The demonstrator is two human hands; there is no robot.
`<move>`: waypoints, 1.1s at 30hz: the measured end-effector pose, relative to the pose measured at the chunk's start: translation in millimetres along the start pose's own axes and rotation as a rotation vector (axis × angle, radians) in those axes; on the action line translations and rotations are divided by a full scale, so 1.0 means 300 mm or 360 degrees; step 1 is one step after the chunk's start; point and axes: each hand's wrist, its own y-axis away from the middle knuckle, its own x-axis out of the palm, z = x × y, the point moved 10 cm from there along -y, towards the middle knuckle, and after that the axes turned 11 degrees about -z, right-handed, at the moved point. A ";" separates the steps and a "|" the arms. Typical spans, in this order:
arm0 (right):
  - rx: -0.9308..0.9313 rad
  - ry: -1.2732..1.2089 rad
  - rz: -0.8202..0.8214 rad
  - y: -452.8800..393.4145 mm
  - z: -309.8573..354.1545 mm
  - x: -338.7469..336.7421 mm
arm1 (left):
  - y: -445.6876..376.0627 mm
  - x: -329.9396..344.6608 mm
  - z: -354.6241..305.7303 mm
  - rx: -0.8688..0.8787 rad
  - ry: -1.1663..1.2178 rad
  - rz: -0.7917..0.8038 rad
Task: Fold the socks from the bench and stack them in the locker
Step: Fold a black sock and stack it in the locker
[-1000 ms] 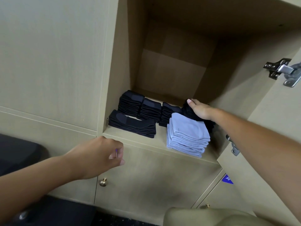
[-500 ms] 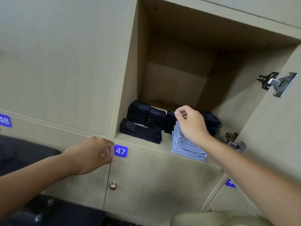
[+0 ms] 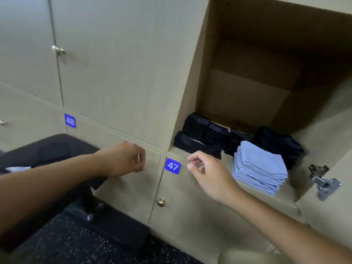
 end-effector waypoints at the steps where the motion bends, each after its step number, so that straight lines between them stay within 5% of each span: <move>1: -0.0045 0.0022 0.0073 0.006 0.016 0.035 | 0.004 -0.010 0.015 -0.0018 -0.0018 -0.0005; 16: -0.0316 -0.0060 0.0555 -0.002 0.195 0.270 | 0.130 -0.200 0.444 -0.0510 -0.0177 -0.0279; 24: -0.0226 -0.0114 0.0656 0.008 0.151 0.321 | 0.228 -0.144 0.698 -0.0730 -0.0569 -0.0001; 33: -0.0191 -0.0099 0.0747 0.021 0.128 0.356 | 0.214 -0.048 0.731 -0.0650 -0.0666 0.0134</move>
